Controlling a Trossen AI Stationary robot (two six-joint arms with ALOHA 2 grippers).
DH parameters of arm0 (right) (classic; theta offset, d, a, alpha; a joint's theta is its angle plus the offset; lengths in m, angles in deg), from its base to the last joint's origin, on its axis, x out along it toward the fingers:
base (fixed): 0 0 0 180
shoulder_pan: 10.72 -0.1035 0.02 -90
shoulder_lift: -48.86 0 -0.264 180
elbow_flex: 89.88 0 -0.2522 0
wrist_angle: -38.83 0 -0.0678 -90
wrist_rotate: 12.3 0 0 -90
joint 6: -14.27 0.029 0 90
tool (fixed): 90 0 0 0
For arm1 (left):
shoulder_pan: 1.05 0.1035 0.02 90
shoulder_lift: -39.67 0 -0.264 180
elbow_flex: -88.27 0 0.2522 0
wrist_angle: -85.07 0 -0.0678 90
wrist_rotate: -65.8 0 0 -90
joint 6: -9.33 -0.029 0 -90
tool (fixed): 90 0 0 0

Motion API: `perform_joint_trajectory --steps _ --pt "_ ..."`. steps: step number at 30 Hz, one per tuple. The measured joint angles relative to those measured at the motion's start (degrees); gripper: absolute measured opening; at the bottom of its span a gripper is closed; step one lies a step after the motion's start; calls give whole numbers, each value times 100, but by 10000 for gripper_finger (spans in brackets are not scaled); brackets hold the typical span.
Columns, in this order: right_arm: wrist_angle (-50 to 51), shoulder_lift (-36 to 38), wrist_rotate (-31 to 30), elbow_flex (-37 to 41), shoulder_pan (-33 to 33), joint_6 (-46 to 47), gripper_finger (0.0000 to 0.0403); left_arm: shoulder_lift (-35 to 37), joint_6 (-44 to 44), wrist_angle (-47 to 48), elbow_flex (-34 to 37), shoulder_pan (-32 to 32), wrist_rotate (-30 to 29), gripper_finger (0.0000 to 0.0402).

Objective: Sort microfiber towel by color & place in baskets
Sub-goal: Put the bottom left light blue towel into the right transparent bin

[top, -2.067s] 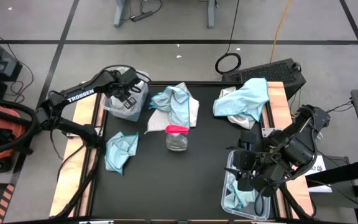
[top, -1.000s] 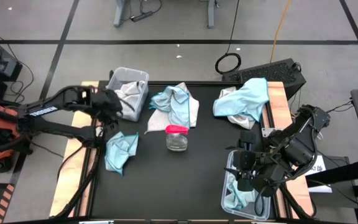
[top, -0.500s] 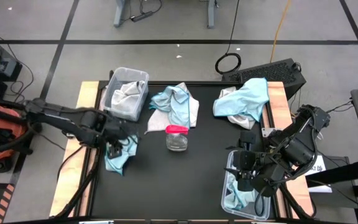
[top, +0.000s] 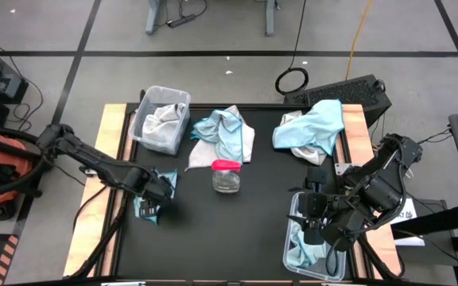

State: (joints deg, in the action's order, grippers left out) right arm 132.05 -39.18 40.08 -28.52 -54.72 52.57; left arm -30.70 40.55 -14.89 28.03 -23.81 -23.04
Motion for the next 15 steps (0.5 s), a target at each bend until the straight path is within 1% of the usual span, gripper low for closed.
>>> perform_joint_trajectory --steps 4,9,15 --pt "0 2 -1 0 0 0 312 -263 -2 -239 255 -32 -116 246" --pt "-2 2 -2 0 0 0 312 -510 -48 -950 569 -27 -292 246" --pt "-7 2 -2 0 -2 0 312 -818 -7 -1302 835 -27 -921 246"
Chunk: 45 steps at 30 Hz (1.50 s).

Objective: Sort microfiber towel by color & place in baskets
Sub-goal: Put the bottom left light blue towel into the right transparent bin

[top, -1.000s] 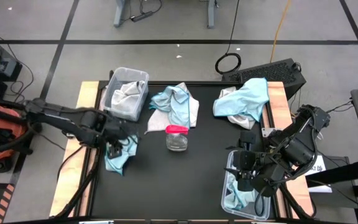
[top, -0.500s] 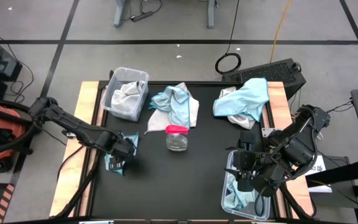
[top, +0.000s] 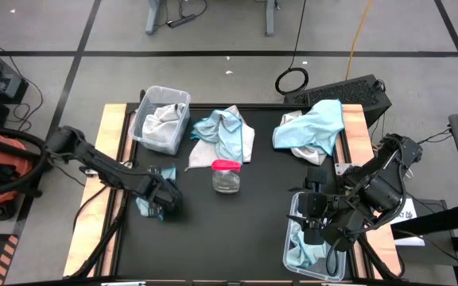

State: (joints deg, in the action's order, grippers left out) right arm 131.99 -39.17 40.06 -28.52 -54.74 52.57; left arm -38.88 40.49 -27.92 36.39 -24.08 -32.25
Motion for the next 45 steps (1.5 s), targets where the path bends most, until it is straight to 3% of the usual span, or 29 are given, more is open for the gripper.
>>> perform_joint_trajectory --steps 5,8,11,15,17,27,45 --pt "-14 0 -6 0 0 -7 312 -175 -4 -451 242 0 35 244" --pt "-17 0 -35 0 2 -17 312 -241 -48 -502 245 0 104 217" --pt "-33 0 -37 0 2 -20 312 -240 -64 -572 250 -1 199 157" --pt "-39 0 -37 0 2 -20 312 -233 -196 -647 255 -4 316 45" --pt "-39 0 -36 0 1 -20 312 -233 -231 -633 234 -4 314 18" --pt "-418 0 -33 0 0 -275 312 -262 -315 236 -713 1 -227 13" --pt "-2017 -413 -146 0 51 -1967 312 -250 -160 2207 -3942 -783 -1968 12"
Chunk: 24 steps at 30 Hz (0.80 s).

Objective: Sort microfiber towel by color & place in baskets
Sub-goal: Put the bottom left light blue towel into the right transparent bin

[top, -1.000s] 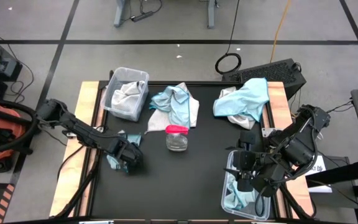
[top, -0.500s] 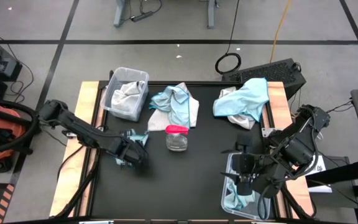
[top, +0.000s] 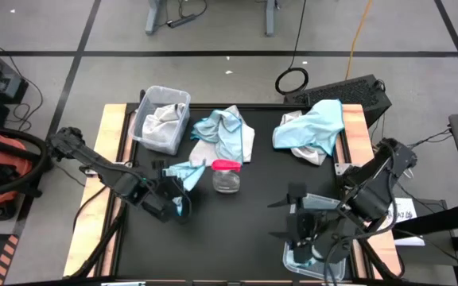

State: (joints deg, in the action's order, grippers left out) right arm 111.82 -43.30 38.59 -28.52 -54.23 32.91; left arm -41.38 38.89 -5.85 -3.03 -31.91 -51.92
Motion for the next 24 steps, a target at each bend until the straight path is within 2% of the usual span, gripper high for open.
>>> perform_joint_trajectory --steps 6,12,24 --pt "-578 -378 -2 0 141 -627 312 0 -83 53 -739 -378 -426 12" --pt "-1438 -634 -20 0 331 -1363 312 2 -533 -349 -1204 -746 -690 12" --pt "-2835 -944 -151 0 812 -2597 312 5 -1728 -1319 -1559 -1097 -1060 12"
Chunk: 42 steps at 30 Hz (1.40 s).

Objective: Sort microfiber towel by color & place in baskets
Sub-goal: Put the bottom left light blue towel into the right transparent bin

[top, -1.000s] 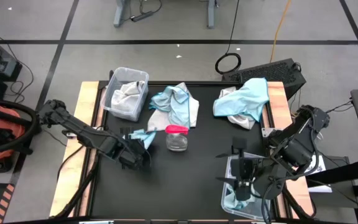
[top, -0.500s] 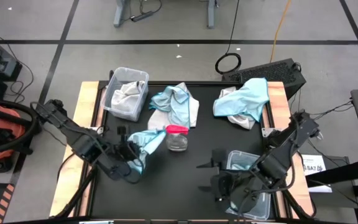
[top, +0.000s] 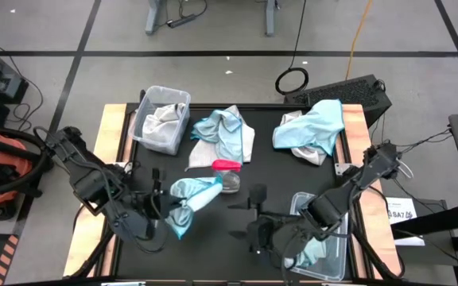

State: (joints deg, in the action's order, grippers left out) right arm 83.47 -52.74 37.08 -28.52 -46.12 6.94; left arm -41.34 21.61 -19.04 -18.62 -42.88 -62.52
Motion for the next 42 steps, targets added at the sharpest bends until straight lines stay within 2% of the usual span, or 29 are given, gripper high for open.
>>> perform_joint_trajectory --steps 10,16,20,24,32,35,37,42 --pt "-950 -136 42 0 362 -601 312 2 -1693 -1480 -8 -21 32 12" --pt "-1011 -155 295 0 575 -569 312 2 -2487 -2160 -8 -4 100 12" --pt "-1225 -230 345 -4 696 -606 312 2 -2784 -2498 -8 121 389 12" --pt "-1568 -359 624 4 772 -749 312 -6 -2994 -2698 -8 297 396 12" --pt "-1636 -531 631 4 848 -840 309 -16 -3537 -2877 -8 471 687 12" --pt "-1659 -527 613 4 846 -844 282 -16 -3557 -2873 -8 469 698 13" --pt "-1653 -525 524 4 842 -907 247 -16 -3557 -2852 -8 466 705 23" --pt "-1598 -512 326 4 820 -993 109 -18 -3523 -2845 -8 468 705 61"
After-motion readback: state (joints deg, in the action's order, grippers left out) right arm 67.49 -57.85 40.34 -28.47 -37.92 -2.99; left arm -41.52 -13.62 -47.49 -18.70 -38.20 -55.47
